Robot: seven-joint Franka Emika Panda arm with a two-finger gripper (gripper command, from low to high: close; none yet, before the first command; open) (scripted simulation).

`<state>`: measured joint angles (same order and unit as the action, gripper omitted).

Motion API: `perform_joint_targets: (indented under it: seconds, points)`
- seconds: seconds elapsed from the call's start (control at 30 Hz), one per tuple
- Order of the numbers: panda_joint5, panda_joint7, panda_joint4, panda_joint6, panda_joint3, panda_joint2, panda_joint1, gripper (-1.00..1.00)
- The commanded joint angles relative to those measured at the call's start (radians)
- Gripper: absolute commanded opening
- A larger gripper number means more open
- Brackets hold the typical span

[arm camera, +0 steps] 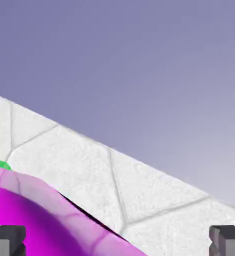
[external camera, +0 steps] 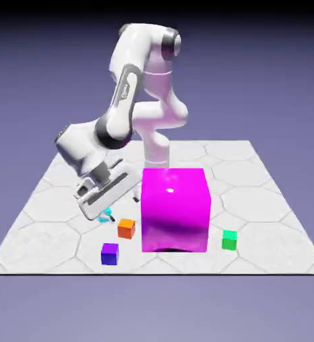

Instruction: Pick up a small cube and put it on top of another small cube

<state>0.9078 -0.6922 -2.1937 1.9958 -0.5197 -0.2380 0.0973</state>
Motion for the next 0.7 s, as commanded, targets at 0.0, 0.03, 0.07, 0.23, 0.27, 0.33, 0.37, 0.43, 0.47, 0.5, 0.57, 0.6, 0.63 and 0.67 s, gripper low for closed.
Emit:
perform_joint_targets:
  seconds: [0.0, 0.03, 0.07, 0.23, 0.27, 0.33, 0.37, 0.43, 0.47, 0.5, 0.57, 0.6, 0.63, 0.67]
  points:
    - [0.027, -0.044, 0.018, -0.031, -0.016, -0.025, 0.003, 0.0]
    - [0.048, -0.087, 0.031, -0.053, -0.034, -0.047, 0.011, 0.0]
    - [0.055, -0.131, 0.031, -0.054, -0.053, -0.061, 0.032, 0.0]
    - [0.089, -0.348, 0.029, -0.061, -0.147, -0.132, 0.135, 0.0]
    - [0.095, -0.391, 0.029, -0.063, -0.166, -0.146, 0.155, 0.0]
    - [0.109, -0.478, 0.029, -0.066, -0.204, -0.174, 0.196, 0.0]
    - [0.116, -0.522, 0.029, -0.067, -0.223, -0.188, 0.217, 0.0]
    - [0.129, -0.609, 0.028, -0.07, -0.261, -0.216, 0.258, 0.0]
    - [0.136, -0.652, 0.028, -0.071, -0.28, -0.23, 0.279, 0.0]
    - [0.142, -0.696, 0.028, -0.073, -0.299, -0.244, 0.299, 0.0]
    - [0.156, -0.783, 0.027, -0.076, -0.337, -0.272, 0.34, 0.0]
    - [0.163, -0.826, 0.027, -0.077, -0.356, -0.286, 0.361, 0.0]
    - [0.171, -0.87, 0.028, -0.08, -0.376, -0.304, 0.38, 0.0]
    - [0.189, -0.913, 0.033, -0.089, -0.402, -0.336, 0.394, 0.0]
